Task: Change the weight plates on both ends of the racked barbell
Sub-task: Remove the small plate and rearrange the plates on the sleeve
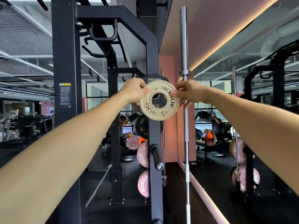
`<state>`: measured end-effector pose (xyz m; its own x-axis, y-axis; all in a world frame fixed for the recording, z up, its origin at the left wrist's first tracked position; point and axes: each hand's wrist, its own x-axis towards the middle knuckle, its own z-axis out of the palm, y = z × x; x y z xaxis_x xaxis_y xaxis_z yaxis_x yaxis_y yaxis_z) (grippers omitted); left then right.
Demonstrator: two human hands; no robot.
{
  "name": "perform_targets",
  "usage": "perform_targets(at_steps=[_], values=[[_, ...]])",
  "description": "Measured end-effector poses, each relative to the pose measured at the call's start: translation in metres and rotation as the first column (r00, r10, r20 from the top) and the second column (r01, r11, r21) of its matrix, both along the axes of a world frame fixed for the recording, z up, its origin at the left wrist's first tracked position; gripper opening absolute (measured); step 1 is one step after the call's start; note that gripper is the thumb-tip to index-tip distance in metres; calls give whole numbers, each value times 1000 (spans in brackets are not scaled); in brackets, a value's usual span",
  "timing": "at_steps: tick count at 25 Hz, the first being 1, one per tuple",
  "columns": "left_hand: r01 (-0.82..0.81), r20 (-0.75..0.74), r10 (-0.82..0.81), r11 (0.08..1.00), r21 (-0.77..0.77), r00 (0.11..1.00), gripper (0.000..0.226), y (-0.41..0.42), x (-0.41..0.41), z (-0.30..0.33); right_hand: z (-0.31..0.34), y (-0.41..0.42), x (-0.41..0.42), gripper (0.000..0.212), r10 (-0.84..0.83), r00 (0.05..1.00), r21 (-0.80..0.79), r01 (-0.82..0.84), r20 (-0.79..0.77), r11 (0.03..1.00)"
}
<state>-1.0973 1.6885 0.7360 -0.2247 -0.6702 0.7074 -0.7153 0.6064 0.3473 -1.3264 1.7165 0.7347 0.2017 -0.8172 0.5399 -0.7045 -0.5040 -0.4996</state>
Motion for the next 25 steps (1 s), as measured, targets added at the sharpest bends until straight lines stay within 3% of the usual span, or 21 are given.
perform_targets(at_steps=[10, 20, 25], values=[[-69, -48, 63, 989, -131, 997, 9, -95, -20, 54, 52, -98, -14, 19, -11, 1000, -99, 12, 10, 995], [-108, -66, 100, 985, -138, 993, 11, -253, -41, 53, 52, -249, -28, 21, -68, 986, -114, 86, 152, 990], [-181, -116, 160, 962, -202, 980, 23, -312, -48, 49, 47, -314, -30, 30, -183, 979, -106, 193, 94, 976]])
